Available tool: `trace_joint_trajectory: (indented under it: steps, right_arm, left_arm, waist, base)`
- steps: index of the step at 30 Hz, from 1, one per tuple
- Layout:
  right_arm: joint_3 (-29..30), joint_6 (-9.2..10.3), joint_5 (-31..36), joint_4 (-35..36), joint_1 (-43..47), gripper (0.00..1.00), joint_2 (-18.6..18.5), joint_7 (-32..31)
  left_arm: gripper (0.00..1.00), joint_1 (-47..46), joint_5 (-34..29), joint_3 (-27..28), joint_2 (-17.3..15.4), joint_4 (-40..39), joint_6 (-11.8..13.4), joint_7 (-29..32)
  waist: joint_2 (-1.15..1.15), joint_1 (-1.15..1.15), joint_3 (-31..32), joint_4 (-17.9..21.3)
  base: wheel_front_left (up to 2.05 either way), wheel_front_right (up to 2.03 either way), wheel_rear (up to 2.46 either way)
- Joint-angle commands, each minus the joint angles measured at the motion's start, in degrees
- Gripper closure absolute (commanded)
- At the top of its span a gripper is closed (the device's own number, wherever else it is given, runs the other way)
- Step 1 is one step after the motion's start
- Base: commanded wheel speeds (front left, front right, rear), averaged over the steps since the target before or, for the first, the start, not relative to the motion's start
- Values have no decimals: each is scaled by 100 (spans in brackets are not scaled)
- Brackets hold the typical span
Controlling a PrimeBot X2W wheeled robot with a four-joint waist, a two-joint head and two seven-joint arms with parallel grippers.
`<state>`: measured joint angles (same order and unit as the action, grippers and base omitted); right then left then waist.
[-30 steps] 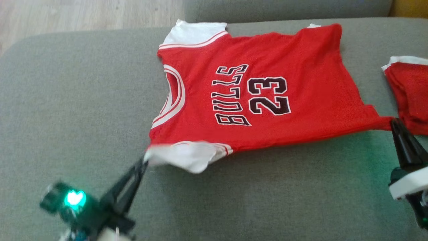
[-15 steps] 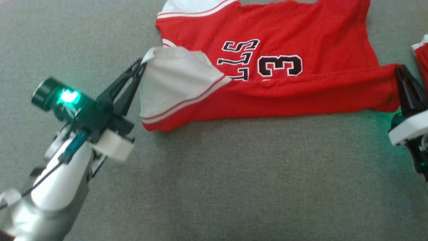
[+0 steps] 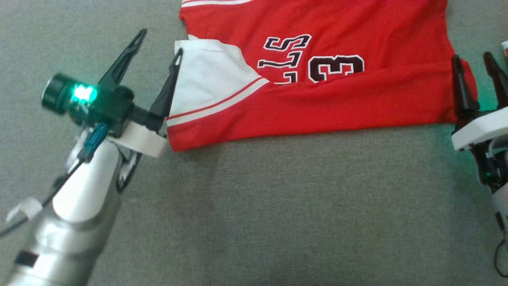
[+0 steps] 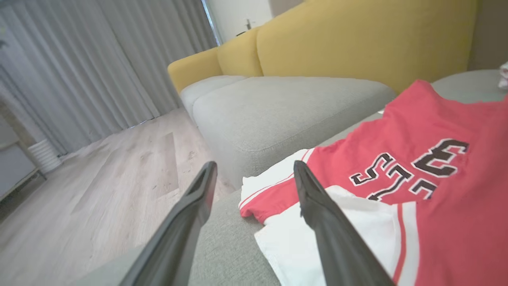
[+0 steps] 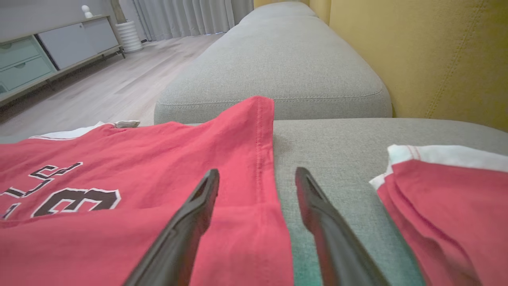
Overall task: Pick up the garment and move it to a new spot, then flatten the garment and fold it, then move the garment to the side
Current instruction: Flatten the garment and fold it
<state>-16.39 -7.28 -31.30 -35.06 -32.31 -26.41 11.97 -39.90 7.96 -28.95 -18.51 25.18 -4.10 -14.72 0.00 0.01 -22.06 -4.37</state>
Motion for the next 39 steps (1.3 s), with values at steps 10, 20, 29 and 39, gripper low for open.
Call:
trace_joint_trajectory:
  steps: [10,20,29,39]
  right_arm:
    - [198,-21,-242,123,558,0,122,287]
    - [214,-21,-224,134,663,0,223,300]
    - [52,-21,-357,-165,636,0,283,140]
    - [-219,-21,-479,-710,650,100,265,-681]
  left_arm:
    - [0,1720,1094,962,725,-275,268,-27]
    - [0,1804,1473,1063,1037,844,192,211]
    - [100,1652,1615,795,1161,1304,-126,321]
    - [100,1545,1157,675,879,826,13,13]
  waist:
    - [0,-1,325,46]
    - [0,-1,302,162]
    - [0,-1,344,111]
    - [0,-1,564,-56]
  base:
    - [0,0,0]
    - [0,0,0]
    - [0,0,0]
    - [0,0,0]
